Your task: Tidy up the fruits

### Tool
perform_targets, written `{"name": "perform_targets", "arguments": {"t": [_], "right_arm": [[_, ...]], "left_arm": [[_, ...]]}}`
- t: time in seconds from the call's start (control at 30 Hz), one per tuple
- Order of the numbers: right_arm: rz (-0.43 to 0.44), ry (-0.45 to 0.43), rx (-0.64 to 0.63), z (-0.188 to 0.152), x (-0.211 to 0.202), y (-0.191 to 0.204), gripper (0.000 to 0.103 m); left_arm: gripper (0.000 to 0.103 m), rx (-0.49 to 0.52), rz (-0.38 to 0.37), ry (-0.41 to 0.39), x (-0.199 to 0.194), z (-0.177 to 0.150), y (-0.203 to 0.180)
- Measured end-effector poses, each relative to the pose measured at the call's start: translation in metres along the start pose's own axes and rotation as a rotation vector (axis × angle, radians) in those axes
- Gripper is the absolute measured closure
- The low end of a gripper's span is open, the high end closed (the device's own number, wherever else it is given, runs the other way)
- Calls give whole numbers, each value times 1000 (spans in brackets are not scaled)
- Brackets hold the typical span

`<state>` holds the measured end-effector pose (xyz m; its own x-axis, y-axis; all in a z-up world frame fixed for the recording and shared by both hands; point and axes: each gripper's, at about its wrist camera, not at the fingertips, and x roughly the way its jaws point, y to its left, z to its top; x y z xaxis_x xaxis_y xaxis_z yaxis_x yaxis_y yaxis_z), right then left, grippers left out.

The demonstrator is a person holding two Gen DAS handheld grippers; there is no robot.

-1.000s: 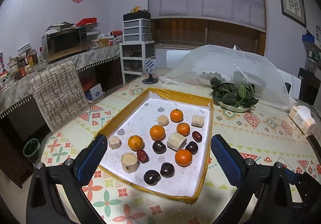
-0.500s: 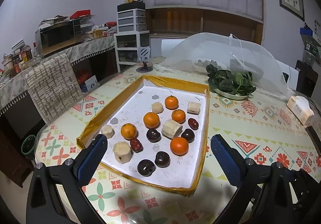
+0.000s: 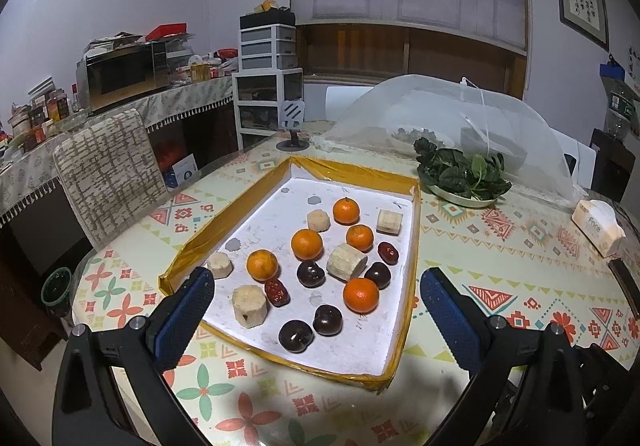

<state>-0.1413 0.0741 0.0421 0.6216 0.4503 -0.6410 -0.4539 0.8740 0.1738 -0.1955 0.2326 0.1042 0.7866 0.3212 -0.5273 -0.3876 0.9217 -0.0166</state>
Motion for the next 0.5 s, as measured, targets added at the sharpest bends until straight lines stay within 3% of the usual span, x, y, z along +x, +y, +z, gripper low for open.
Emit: {"name": "perform_targets", "arguments": {"t": [0.23,0.37,0.5], "right_arm": [[3,-20,-2,-2,-10,1,17],[2,-40,-15,-3,-18,4,17],[-2,-52,-38,-4,-23,9,17]], "left_arm": [[0,0,28,-57,-17,0,0],[0,-28,126,-138,-39,4,5],[0,-26,137,-161,-48,-1,10]]}}
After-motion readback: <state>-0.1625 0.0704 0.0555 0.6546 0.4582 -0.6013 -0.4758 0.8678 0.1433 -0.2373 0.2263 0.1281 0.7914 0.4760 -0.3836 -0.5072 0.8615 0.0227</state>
